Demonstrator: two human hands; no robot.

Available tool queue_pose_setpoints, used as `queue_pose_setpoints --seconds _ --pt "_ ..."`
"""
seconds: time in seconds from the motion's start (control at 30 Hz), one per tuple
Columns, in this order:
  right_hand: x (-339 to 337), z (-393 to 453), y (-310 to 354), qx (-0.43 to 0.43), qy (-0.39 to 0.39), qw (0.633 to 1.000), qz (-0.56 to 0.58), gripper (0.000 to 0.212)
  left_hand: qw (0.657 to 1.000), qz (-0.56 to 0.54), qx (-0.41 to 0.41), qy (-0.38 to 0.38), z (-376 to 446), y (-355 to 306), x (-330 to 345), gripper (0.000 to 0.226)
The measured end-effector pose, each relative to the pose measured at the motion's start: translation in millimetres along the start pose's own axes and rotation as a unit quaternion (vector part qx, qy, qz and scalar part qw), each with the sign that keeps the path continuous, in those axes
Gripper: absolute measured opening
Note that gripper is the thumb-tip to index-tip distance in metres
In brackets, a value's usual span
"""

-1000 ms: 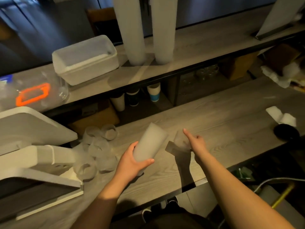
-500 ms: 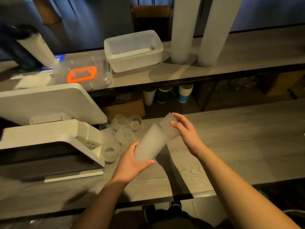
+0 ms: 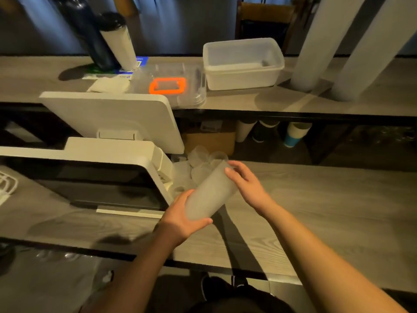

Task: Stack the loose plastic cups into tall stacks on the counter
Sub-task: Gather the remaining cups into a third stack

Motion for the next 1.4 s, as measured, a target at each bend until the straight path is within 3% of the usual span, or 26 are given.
queue_pose_setpoints --seconds 0.2,0.23,0.33,0.4,0.63,0.87,0.97,1.17,1.4 --pt "24.4 7.2 -5.3 0.024 0.077 0.997 -0.017 0.093 0.995 -0.057 -0.078 -0.026 -13.7 14.3 8.4 0.089" --pt "24.2 12.6 -5.3 0.022 0.072 0.997 -0.015 0.092 0.992 -0.081 -0.092 -0.027 -16.1 16.1 10.3 0.090" --pt "19.3 33.4 -6.6 0.022 0.017 1.000 -0.003 0.063 0.987 -0.115 -0.110 -0.029 -22.7 16.3 14.4 0.088" --pt "19.2 49.1 -11.1 0.027 0.006 0.999 -0.029 0.057 0.983 -0.127 -0.127 -0.039 -26.3 16.9 16.1 0.087" --pt "36.2 86.6 -36.2 0.053 0.060 0.988 -0.133 0.072 0.966 -0.142 -0.200 -0.082 -30.3 17.4 17.6 0.104" --pt "65.7 99.7 -54.7 0.101 0.074 0.980 -0.156 0.100 0.959 -0.154 -0.214 -0.101 -25.6 17.1 23.3 0.095" --pt "74.8 104.8 -60.4 0.103 0.061 0.978 -0.169 0.098 0.960 -0.153 -0.212 -0.097 -23.3 19.5 22.2 0.102" --pt "84.8 110.8 -63.9 0.090 0.033 0.981 -0.170 0.089 0.960 -0.159 -0.216 -0.082 -17.7 31.7 19.4 0.086" --pt "76.8 110.7 -57.7 0.097 -0.010 0.991 -0.088 0.091 0.965 -0.165 -0.192 -0.067 -10.0 35.8 14.8 0.084"
Point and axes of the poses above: each hand's wrist, its own z-axis towards the middle knuckle, its own x-axis out of the palm, y = z × x, the point moved 4 cm from there along z, towards the middle knuckle, and after that the axes turned 8 degrees about -y, right-handed, at the moved point
